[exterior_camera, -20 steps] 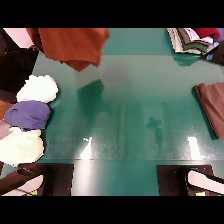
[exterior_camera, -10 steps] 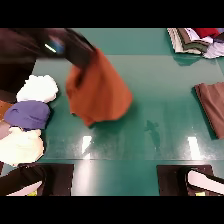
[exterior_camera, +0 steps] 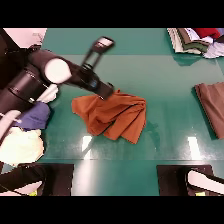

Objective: Fold the shirts.

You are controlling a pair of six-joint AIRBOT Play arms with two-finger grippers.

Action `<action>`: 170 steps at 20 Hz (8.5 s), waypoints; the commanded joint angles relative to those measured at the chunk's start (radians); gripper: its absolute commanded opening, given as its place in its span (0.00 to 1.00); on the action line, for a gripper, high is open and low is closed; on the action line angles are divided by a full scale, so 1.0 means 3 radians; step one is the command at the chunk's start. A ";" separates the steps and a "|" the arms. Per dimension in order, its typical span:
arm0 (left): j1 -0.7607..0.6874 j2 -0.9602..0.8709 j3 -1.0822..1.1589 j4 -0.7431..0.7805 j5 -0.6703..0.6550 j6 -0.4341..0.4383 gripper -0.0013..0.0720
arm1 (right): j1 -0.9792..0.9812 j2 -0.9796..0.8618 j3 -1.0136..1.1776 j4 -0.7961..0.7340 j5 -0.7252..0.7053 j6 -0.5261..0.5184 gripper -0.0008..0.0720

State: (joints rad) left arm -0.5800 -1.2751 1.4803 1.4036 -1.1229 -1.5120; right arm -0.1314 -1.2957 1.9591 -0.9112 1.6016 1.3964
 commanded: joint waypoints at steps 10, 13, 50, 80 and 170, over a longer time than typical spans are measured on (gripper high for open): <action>0.2332 -0.0046 -0.1506 -0.1321 0.0163 0.0676 0.90 | 0.0003 -0.0048 0.0004 0.0008 -0.0006 0.0005 0.04; 0.2426 -0.0225 -0.1670 -0.1504 0.0233 0.0910 0.90 | 0.0003 -0.0117 0.0004 0.0009 0.0039 0.0072 0.04; 0.2174 -0.0366 -0.1025 -0.2131 0.0553 0.1315 0.05 | 0.1389 -0.0703 -0.3688 0.0490 -0.1609 -0.0408 0.25; 0.2178 0.1478 0.2096 -0.2000 0.0603 0.1367 0.05 | 0.0108 0.1207 0.0491 -0.1066 -0.1213 0.0062 0.03; 0.2318 0.0177 -0.2019 -0.1844 0.0394 0.1045 0.05 | -0.0607 -0.0209 -0.3970 -0.0083 -0.0965 -0.0671 0.03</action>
State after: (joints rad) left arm 0.1139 -1.2484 0.8730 0.8497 -1.0012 -1.1976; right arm -0.3424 -1.3682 0.7612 -0.9455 1.2861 1.1954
